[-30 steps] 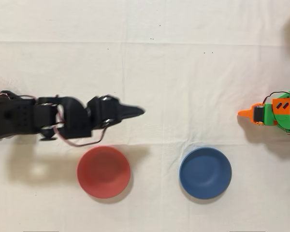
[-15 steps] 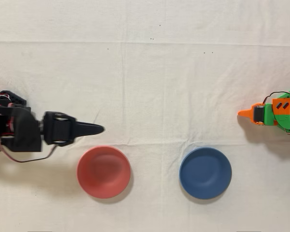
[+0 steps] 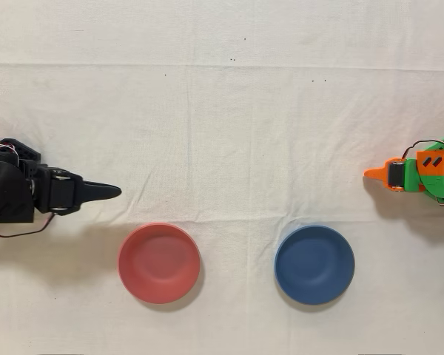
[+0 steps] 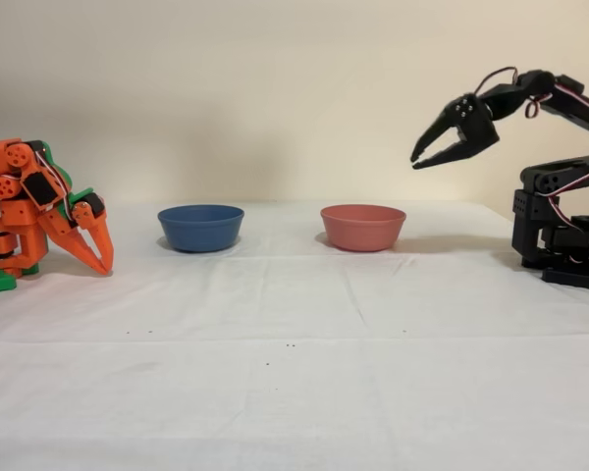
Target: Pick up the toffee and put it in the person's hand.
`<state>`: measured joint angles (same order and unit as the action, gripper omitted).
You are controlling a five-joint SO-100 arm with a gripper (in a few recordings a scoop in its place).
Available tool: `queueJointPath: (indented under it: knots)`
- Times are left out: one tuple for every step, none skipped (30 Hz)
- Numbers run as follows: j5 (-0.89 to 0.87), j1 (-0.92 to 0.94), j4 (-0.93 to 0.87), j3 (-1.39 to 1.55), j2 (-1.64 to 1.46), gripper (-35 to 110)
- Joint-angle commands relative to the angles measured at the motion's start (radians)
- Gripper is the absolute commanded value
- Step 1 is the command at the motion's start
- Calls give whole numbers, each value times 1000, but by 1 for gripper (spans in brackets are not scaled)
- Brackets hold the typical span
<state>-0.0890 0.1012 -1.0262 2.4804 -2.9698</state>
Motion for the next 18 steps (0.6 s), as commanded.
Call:
queueJointPath:
  knots:
    - [-12, 12, -12, 67, -74, 0]
    - [-17, 12, -12, 80, -78, 0]
    - [-21, 12, -12, 92, -80, 0]
    - [-26, 12, -9, 106, -83, 0]
    - [-29, 12, -8, 118, -87, 0]
    - [-31, 12, -5, 133, -92, 0]
    - [-31, 12, -3, 147, -101, 0]
    - [-31, 12, -3, 163, -112, 0]
    - [-29, 12, -3, 179, -126, 0]
    - [-28, 12, -5, 196, -141, 0]
    - [-25, 12, -5, 213, -156, 0]
    - [-21, 12, -2, 225, -169, 0]
    - [-18, 12, 6, 238, -179, 0]
    - [-12, 11, 14, 250, -186, 0]
    - [-6, 11, 18, 259, -189, 0]
    - [-2, 11, 25, 272, -195, 0]
    - [5, 11, 29, 285, -202, 0]
    - [11, 11, 31, 298, -212, 0]
